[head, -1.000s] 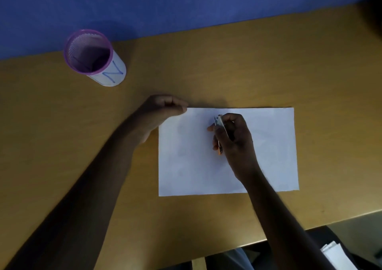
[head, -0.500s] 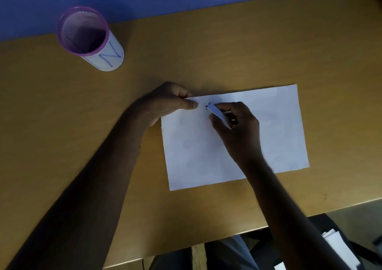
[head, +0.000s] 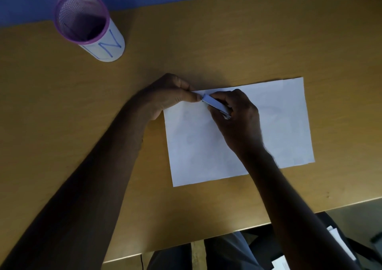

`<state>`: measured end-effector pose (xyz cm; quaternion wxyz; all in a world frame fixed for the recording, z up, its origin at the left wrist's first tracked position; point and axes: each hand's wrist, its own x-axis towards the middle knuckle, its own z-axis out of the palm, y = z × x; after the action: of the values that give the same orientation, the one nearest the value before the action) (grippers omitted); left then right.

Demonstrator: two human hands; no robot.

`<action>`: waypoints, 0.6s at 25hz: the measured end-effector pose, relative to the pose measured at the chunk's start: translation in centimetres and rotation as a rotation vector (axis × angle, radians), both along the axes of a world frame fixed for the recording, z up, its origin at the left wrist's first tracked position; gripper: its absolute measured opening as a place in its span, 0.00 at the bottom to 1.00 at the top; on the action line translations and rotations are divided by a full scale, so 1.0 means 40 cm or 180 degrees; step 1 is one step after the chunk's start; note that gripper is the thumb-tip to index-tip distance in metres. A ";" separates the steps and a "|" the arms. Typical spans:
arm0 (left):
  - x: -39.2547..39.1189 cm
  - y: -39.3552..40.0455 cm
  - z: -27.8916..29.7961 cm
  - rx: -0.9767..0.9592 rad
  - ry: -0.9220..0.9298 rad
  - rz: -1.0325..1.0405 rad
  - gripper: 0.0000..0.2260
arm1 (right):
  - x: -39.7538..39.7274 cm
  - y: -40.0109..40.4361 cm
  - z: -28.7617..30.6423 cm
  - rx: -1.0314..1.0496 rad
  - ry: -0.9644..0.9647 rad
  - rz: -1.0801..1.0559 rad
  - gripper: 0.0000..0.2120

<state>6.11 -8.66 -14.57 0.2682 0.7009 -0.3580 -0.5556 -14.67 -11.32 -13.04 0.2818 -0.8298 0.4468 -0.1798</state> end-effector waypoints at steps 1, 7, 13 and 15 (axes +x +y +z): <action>0.000 -0.001 -0.001 0.0017 0.0004 0.0008 0.13 | 0.001 0.000 0.002 -0.0002 -0.0001 0.0016 0.12; -0.004 -0.006 -0.002 0.0148 -0.0007 0.0149 0.11 | -0.004 -0.003 -0.001 0.0046 0.0037 -0.0016 0.11; -0.010 -0.008 -0.003 0.0111 -0.0093 0.0177 0.10 | 0.006 -0.002 -0.004 0.0051 0.0065 -0.0073 0.10; -0.011 -0.010 -0.002 0.0128 -0.0092 0.0159 0.10 | 0.008 0.000 -0.005 0.0028 0.0082 -0.0088 0.10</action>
<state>5.65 -9.06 -14.63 0.2626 0.7228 -0.3330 -0.5456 -14.34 -11.34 -13.24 0.2772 -0.8246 0.4626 -0.1710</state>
